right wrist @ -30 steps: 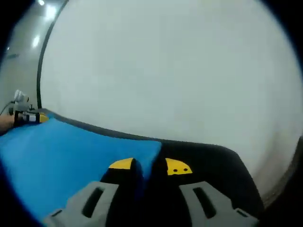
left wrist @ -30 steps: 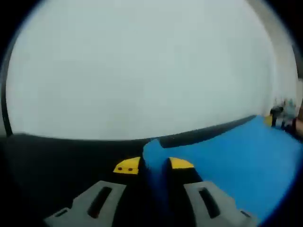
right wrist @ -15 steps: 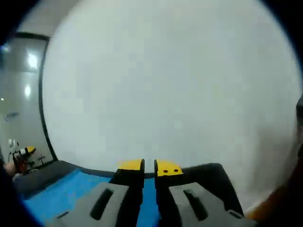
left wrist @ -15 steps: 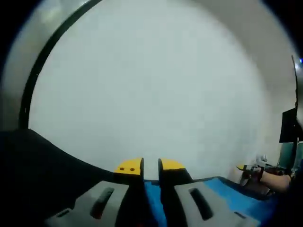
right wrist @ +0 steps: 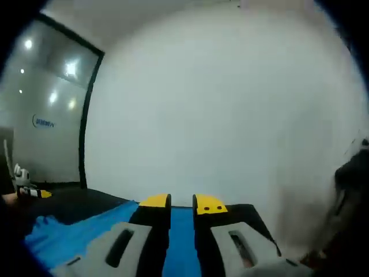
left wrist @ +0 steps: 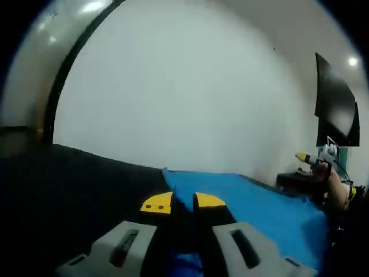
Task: Spread out the cloth and fold it
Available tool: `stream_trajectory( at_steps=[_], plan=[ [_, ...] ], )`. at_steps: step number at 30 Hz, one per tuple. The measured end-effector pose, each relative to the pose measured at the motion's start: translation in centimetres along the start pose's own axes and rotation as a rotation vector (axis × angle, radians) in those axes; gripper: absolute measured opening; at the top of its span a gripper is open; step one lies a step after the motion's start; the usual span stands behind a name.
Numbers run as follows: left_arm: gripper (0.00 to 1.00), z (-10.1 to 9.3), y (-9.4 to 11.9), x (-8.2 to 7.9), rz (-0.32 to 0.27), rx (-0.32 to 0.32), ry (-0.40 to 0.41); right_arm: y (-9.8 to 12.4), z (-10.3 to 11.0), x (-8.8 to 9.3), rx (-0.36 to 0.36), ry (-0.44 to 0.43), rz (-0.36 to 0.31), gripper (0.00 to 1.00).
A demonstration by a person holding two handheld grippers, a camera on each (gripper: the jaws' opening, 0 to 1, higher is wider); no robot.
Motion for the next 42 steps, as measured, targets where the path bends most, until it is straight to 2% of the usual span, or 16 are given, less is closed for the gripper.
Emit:
stream_trajectory(
  at_steps=[4, 6, 8, 12, 13, 14, 15, 18, 22, 26, 28, 31, 35, 38, 40, 42],
  plan=[
    [0.18, 1.4, 3.3, 2.2, 0.151, 0.001, -0.118, 6.0, -1.0, 0.9, 0.056, 0.12, 0.056, 0.18],
    [0.22, 2.1, 4.1, 3.1, 0.202, 0.025, 0.0, 7.8, -2.2, 1.6, 0.113, 0.092, 0.095, 0.19],
    [0.23, 2.8, 4.5, 3.2, 0.137, 0.028, 0.082, 9.8, -3.6, 2.8, 0.199, 0.078, 0.153, 0.19],
    [0.3, 1.9, 5.3, 4.4, 0.142, 0.077, 0.171, 12.6, -3.6, 6.5, 0.277, 0.066, 0.29, 0.18],
    [0.32, 1.5, 5.4, 4.7, 0.152, 0.09, 0.176, 12.4, -2.8, 6.5, 0.221, 0.182, 0.287, 0.17],
    [0.35, 1.1, 5.5, 5.0, 0.166, 0.089, 0.172, 12.7, -2.3, 6.4, 0.24, 0.265, 0.325, 0.18],
    [0.36, 0.7, 5.5, 5.1, 0.183, 0.091, 0.155, 13.0, -1.9, 6.5, 0.276, 0.284, 0.375, 0.18],
    [0.37, -0.6, 5.3, 5.3, 0.203, 0.105, 0.163, 12.7, -0.7, 7.5, 0.264, 0.279, 0.398, 0.17],
    [0.37, -1.3, 4.1, 5.8, 0.193, 0.05, 0.213, 12.9, -0.3, 9.6, 0.238, 0.391, 0.448, 0.16],
    [0.36, -1.6, 2.3, 6.9, 0.23, -0.011, 0.193, 11.9, 1.0, 9.8, 0.199, 0.363, 0.388, 0.16],
    [0.35, -1.4, 1.9, 7.0, 0.239, -0.058, 0.105, 11.2, 1.4, 10.1, 0.17, 0.368, 0.393, 0.17],
    [0.1, -0.5, 2.5, 7.0, 0.27, -0.138, -0.114, 10.6, 2.1, 10.4, 0.133, 0.386, 0.375, 0.17],
    [0.03, -0.6, 4.5, 5.0, 0.229, -0.117, -0.008, 10.1, 1.9, 10.4, 0.122, 0.387, 0.353, 0.17],
    [0.01, 0.6, 6.0, 4.2, 0.218, -0.175, 0.001, 9.9, 1.6, 10.3, 0.123, 0.384, 0.34, 0.17],
    [0.0, 1.4, 6.6, 4.8, 0.253, -0.228, -0.028, 9.8, 1.5, 10.6, 0.127, 0.396, 0.343, 0.17],
    [0.0, 2.3, 6.7, 6.7, 0.347, -0.283, -0.121, 9.9, 1.6, 11.0, 0.119, 0.428, 0.364, 0.17]
  ],
)
Point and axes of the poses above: the point that each gripper's makers call its tool centre point, and the gripper's own axes: y roughly backward along the fingers, z roughly to its left, x roughly out of its underside, the point moved 6 cm from there along y, roughly backward along the fingers, and after that the axes turned 6 degrees about y, right-handed, at the moved point
